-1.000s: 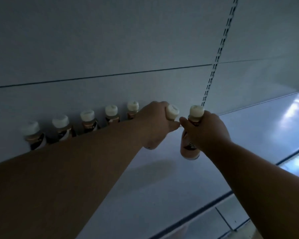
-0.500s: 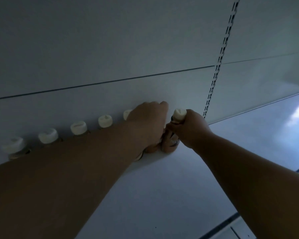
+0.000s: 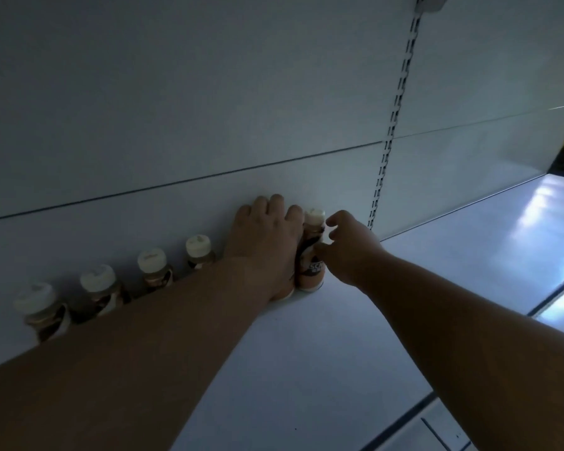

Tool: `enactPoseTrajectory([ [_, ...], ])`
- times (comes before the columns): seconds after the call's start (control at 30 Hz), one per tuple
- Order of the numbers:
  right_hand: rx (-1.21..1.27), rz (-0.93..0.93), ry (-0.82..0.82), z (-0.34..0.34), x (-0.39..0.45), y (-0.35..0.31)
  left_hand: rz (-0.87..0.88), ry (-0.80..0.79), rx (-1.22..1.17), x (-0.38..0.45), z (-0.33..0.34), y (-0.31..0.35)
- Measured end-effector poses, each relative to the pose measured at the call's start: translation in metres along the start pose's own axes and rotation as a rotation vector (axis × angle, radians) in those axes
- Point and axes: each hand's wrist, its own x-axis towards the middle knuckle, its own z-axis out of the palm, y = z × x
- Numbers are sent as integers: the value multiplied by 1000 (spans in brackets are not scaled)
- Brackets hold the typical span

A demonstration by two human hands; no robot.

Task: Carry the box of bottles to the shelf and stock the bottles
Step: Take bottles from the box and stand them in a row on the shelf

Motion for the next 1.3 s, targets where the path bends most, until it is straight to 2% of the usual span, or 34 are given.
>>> enactPoseTrajectory([
  [0.13, -188, -116, 58, -42, -45, -5, 112, 95, -58, -29, -18, 15],
  [0.27, -364, -185, 162, -82, -109, -8, 134, 95, -201, -66, -45, 52],
  [0.43, -436, -114, 256, -118, -198, 4, 219, 29, -453, -120, -68, 113],
  [0.63, -467, 19, 299, -144, -297, 61, 401, -122, -554, -183, -81, 207],
  [0.87, -454, 303, 268, -126, -406, 177, 637, -375, -551, -264, -48, 330],
  [1.13, -366, 558, 154, -87, -468, 298, 787, -613, -483, -325, 17, 421],
  [1.3, -279, 730, 11, -38, -490, 370, 815, -862, -333, -349, 75, 461],
])
